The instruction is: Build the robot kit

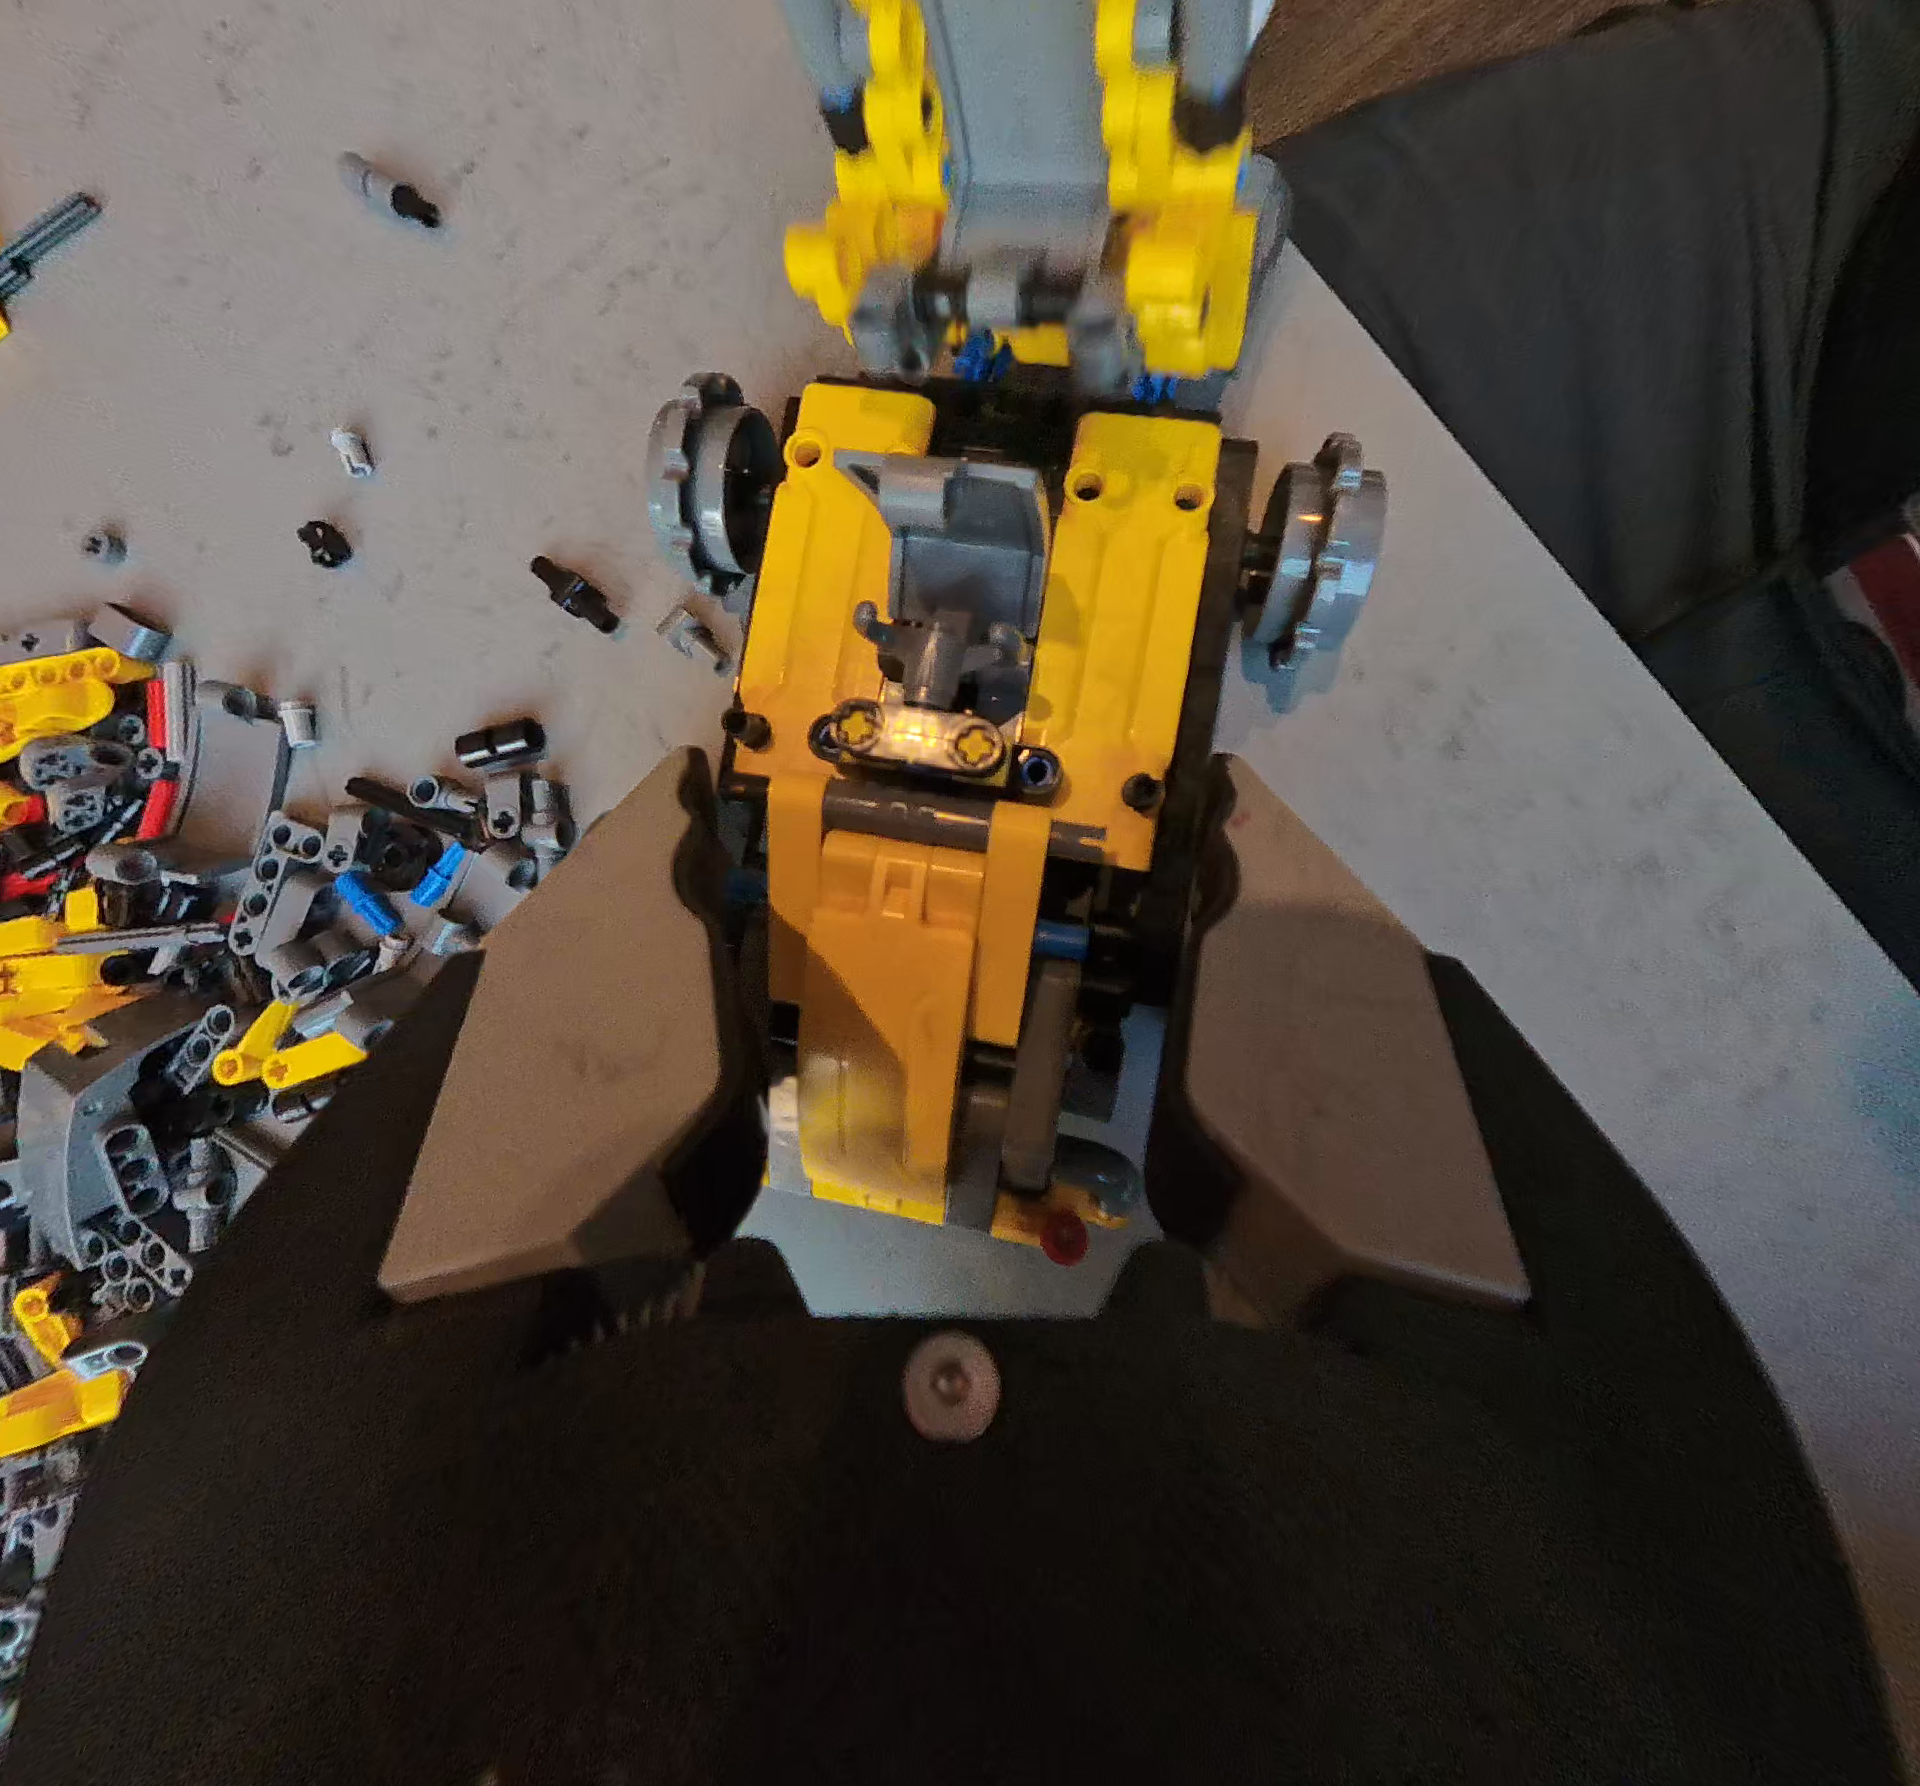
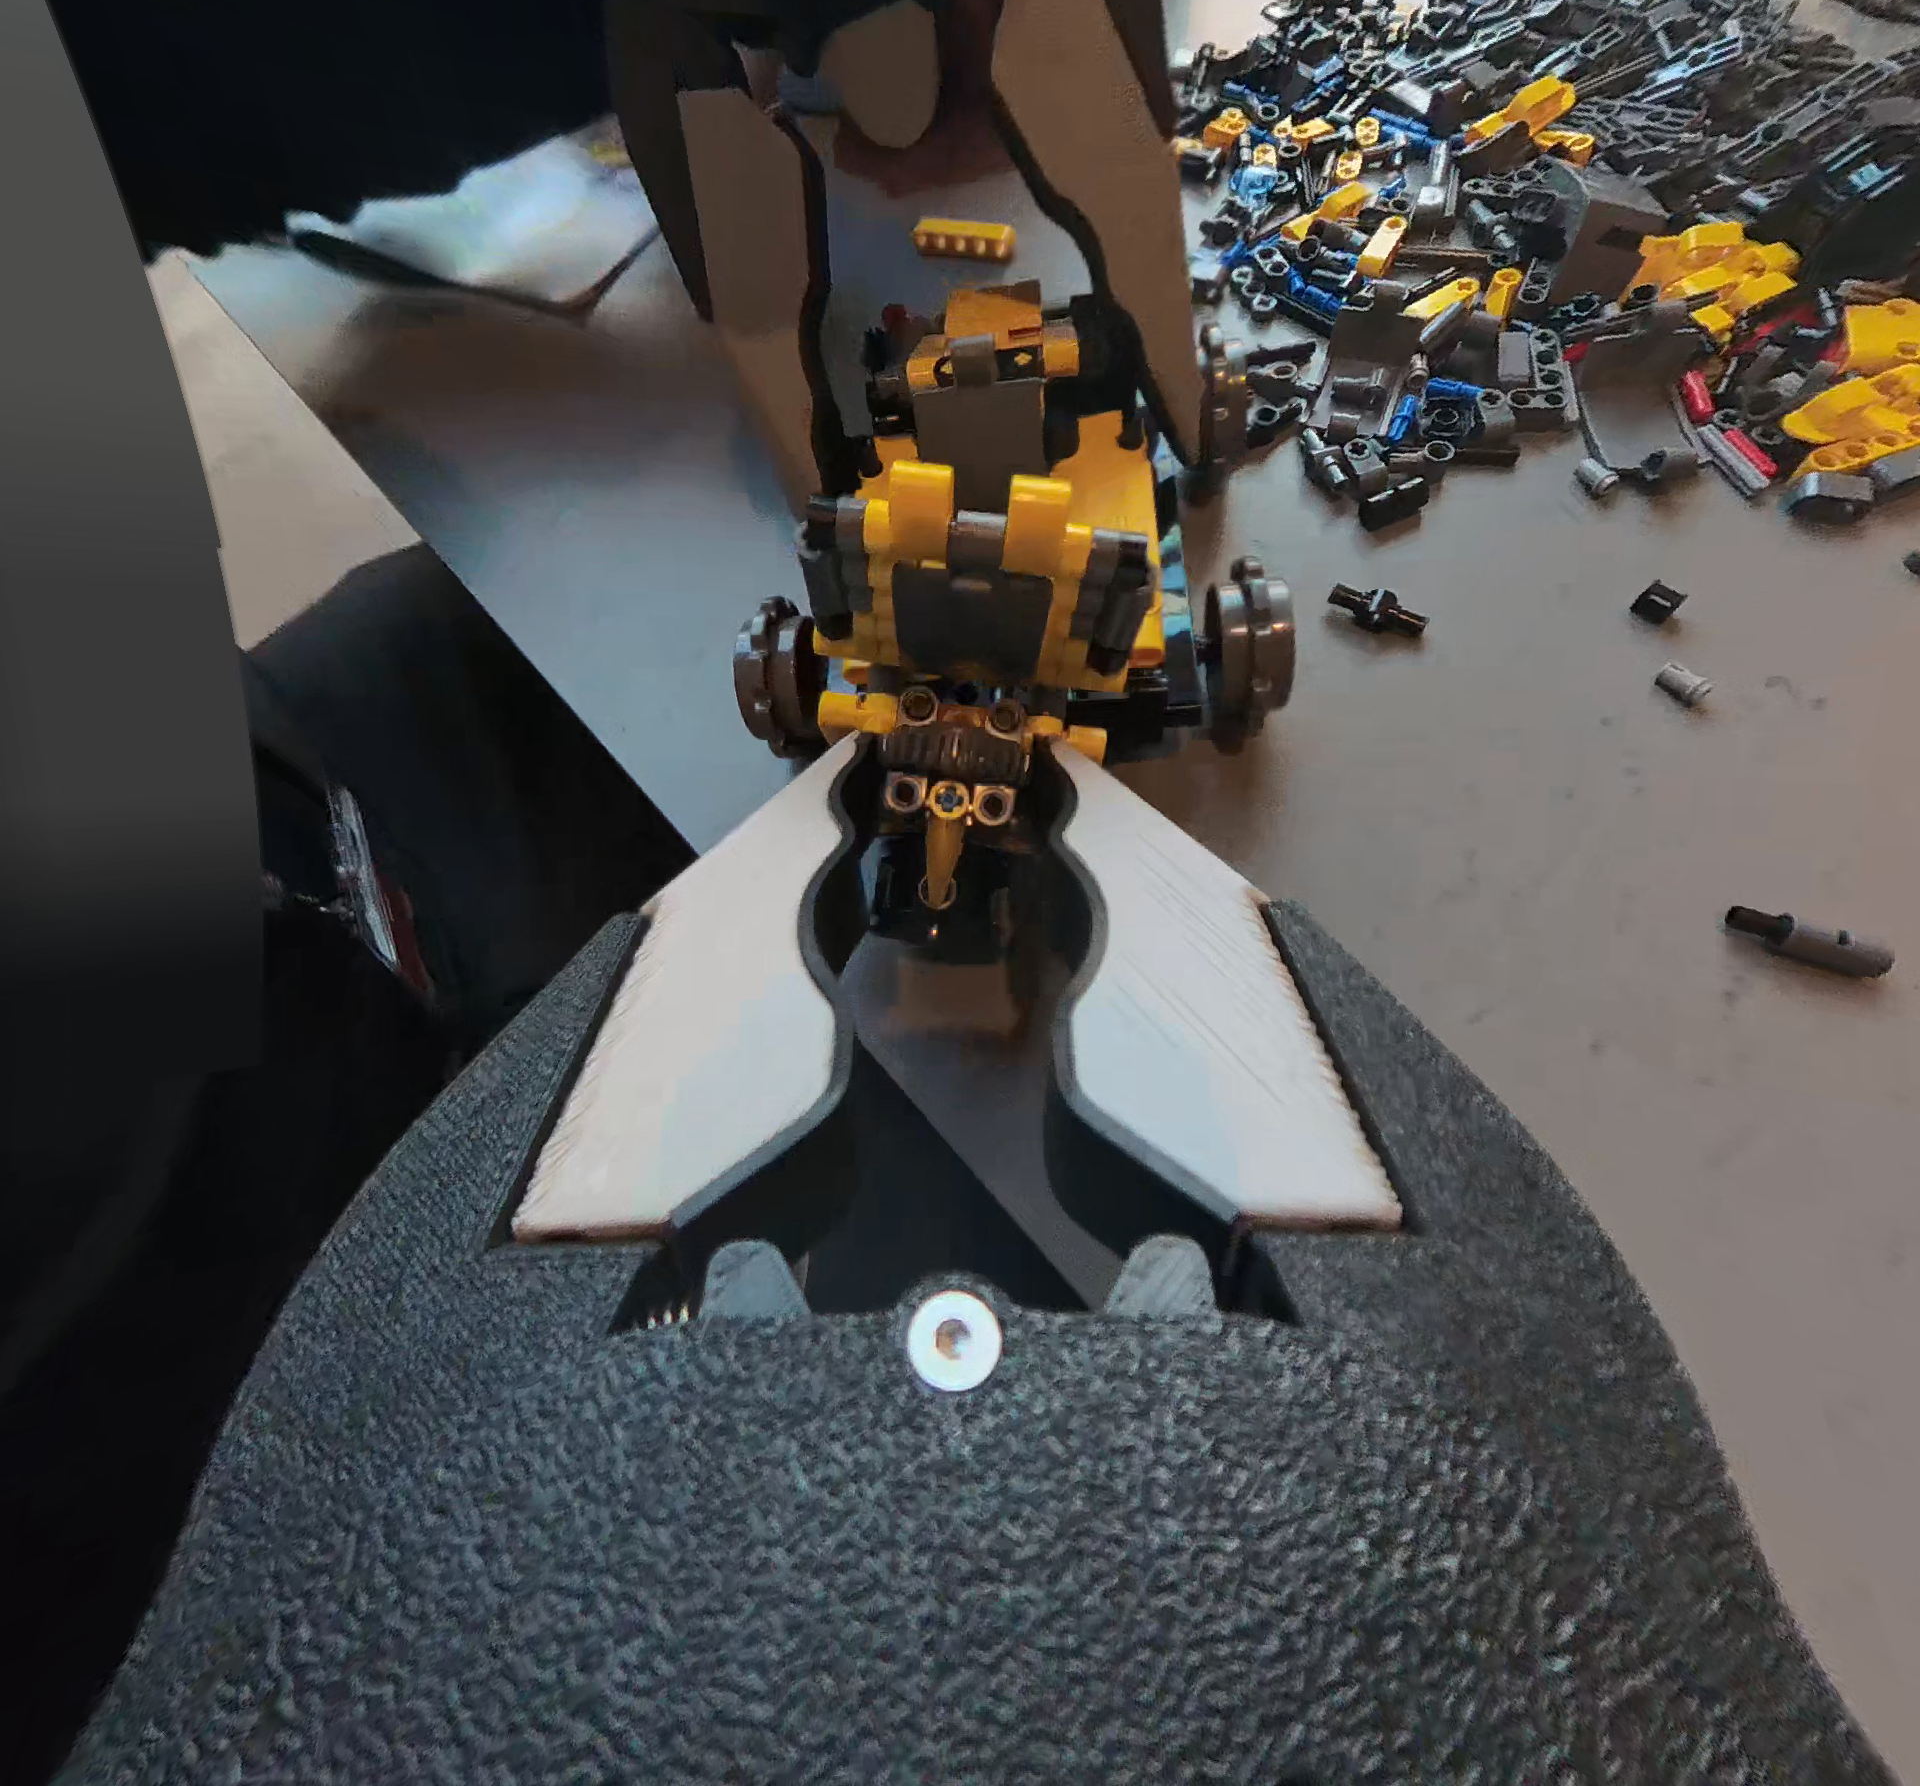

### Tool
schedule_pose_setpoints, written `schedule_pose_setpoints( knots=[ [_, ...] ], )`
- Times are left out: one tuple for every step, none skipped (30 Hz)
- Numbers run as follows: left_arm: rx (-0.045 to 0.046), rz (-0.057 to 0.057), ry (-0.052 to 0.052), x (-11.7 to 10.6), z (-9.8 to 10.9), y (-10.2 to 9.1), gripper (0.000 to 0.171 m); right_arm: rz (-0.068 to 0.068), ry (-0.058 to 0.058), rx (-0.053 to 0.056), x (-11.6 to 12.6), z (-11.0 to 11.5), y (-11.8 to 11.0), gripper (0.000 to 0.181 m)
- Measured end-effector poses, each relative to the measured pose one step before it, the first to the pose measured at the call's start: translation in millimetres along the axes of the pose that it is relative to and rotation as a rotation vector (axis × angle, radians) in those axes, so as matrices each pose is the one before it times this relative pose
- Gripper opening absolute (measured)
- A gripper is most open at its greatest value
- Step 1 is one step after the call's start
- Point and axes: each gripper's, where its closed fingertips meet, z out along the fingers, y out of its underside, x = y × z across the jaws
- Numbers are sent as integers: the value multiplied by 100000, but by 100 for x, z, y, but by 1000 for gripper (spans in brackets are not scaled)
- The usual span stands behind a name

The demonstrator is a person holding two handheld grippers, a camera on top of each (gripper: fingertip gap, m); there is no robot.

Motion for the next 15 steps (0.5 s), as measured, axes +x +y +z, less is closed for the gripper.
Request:
schedule_pose_setpoints(
  knots=[
    [113, 601, 373, -67, -9, 38, 91, -2300, 741, -2892, -14, 224, 73, 28],
    [-269, 800, 314, -49, -58, 113, 91, -892, 669, -902, 43, 52, -200, 28],
    [27, 364, 235, -36, -19, 33, 90, -1060, 353, -1348, 42, 48, -93, 28],
    [419, 231, 61, 1, -5, -14, 90, -980, -135, -808, 13, 16, -105, 28],
    [84, -2, -64, 1, -7, 4, 90, -322, -556, -219, -10, 19, -123, 28],
    [-139, -109, -234, -11, -10, 17, 90, -69, -1548, 342, -163, 84, -110, 28],
    [-26, -232, -246, -17, -18, 9, 90, -68, -2470, -16, -340, 112, -19, 27],
    [296, -287, -359, -53, -26, 26, 90, -3, -854, -1276, -143, 111, 139, 27],
    [565, -285, -267, -72, -12, 17, 90, -571, 1632, -555, 198, 40, 30, 27],
    [153, -180, -159, -99, -23, 40, 90, -228, 1423, 425, 168, 29, -103, 27],
    [48, -172, -117, -85, -27, 65, 89, -54, 1030, 1391, 104, 66, -181, 27],
    [93, 50, 78, 2, 10, 0, 89, -563, 261, 1782, 0, 69, -166, 27],
    [103, 136, -52, 14, -18, -3, 89, -917, 65, 1071, 19, 9, -39, 27],
    [132, 21, -67, -10, -13, 27, 89, -850, 284, 248, 75, -21, 65, 27],
    [267, 553, -16, 4, -29, 17, 88, -1438, 536, -453, 91, -41, 100, 27]
  ],
)
